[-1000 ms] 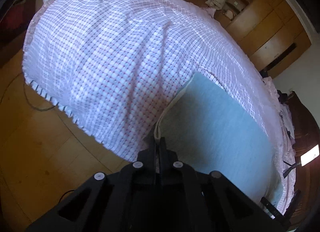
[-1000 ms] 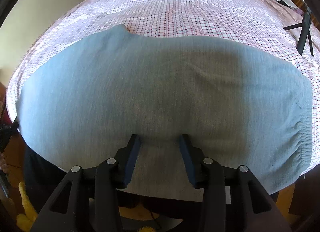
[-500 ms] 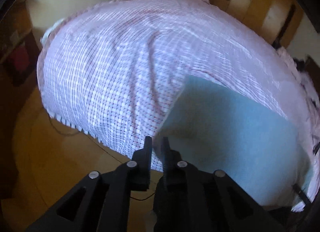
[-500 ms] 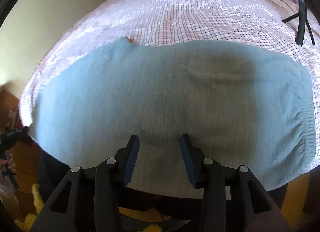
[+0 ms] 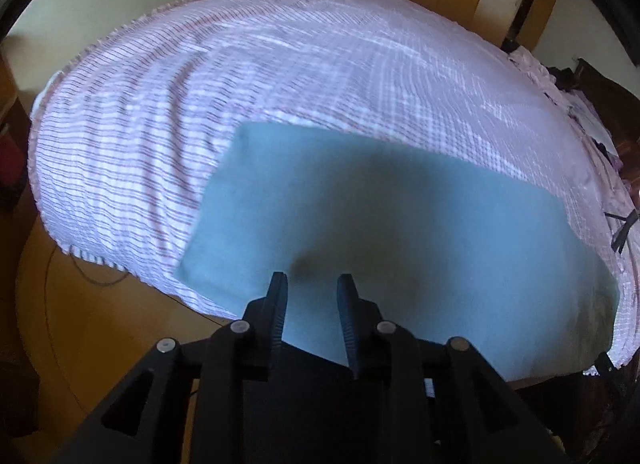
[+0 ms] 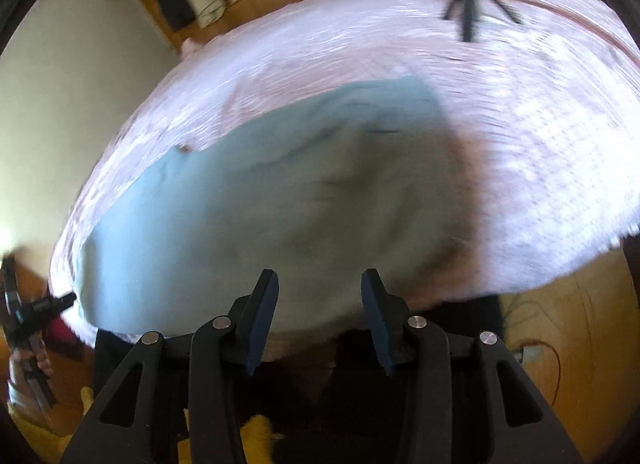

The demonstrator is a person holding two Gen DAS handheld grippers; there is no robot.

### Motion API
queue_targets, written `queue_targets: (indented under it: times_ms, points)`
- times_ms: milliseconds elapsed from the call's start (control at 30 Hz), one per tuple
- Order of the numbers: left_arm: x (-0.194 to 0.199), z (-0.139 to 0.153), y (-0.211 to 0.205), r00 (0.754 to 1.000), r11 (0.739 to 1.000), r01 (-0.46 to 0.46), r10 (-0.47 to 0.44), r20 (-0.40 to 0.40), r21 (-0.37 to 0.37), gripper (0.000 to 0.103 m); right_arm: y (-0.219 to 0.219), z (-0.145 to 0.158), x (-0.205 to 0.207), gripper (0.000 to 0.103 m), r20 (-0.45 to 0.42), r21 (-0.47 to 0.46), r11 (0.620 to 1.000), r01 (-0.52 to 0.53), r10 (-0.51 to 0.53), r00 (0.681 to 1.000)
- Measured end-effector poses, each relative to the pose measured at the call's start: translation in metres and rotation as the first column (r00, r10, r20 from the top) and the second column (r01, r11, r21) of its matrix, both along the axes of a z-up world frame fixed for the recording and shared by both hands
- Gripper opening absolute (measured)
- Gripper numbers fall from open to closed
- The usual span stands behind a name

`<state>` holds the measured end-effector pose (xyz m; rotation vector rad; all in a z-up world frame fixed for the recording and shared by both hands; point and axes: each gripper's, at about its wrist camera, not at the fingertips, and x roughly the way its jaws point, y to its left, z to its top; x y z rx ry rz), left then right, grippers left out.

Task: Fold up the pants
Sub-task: 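Move the right gripper to the grey ribbed waistband of the pants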

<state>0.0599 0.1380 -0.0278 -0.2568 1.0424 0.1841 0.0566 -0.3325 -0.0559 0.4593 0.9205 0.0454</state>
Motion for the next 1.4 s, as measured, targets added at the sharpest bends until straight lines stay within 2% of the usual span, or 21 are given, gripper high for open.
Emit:
queue_targets:
  times_ms: [100,233,333,600,700,833,967,1100,1200,1300,1400]
  points:
    - [0.005,-0.010,-0.013,1.000,1.000,0.022,-0.022,-0.017,-0.016,0.027,-0.015,-0.007,-0.007,0.049,0.007,0.036,0.999,0.041,-0.041,0.999]
    - [0.007,-0.013,-0.028,0.999,0.999,0.030,-0.029,-0.019,0.032,0.032,-0.025,-0.024,-0.004,0.050,0.000,0.143,0.988,0.055,-0.055,0.998]
    - [0.008,-0.013,-0.034,0.998,0.996,0.052,-0.050,-0.025,0.072,0.033,-0.023,-0.035,0.005,0.050,-0.019,0.168,0.985,0.048,-0.045,0.999]
    - [0.009,-0.016,-0.031,0.999,0.998,0.037,-0.035,-0.035,0.060,0.035,-0.027,-0.050,0.018,0.050,-0.013,0.225,0.971,0.077,-0.076,0.997]
    - [0.010,-0.016,-0.032,0.999,0.997,0.040,-0.037,-0.040,0.069,0.035,-0.029,-0.042,0.012,0.050,0.002,0.221,0.971,0.087,-0.089,0.996]
    - [0.010,-0.016,-0.034,0.998,0.996,0.044,-0.041,-0.041,0.082,0.035,-0.025,-0.018,-0.001,0.049,0.077,0.186,0.980,0.069,-0.084,0.993]
    - [0.010,-0.016,-0.035,0.998,0.996,0.045,-0.042,-0.040,0.082,0.036,-0.021,-0.011,0.000,0.049,0.125,0.182,0.982,0.046,-0.069,0.990]
    - [0.009,-0.017,-0.034,0.998,0.996,0.045,-0.043,-0.035,0.076,0.037,-0.020,-0.022,0.013,0.049,0.082,0.175,0.982,0.066,-0.082,0.993]
    - [0.009,-0.018,-0.033,0.999,0.996,0.042,-0.039,-0.036,0.073,0.038,-0.028,-0.039,0.026,0.049,0.046,0.220,0.970,0.101,-0.114,0.992]
    - [0.009,-0.018,-0.034,0.998,0.996,0.041,-0.038,-0.040,0.079,0.039,-0.032,-0.043,0.031,0.049,0.047,0.256,0.960,0.118,-0.134,0.990]
    - [0.011,-0.019,-0.035,0.998,0.994,0.045,-0.041,-0.045,0.099,0.041,-0.029,-0.043,0.032,0.049,0.052,0.230,0.967,0.105,-0.120,0.991]
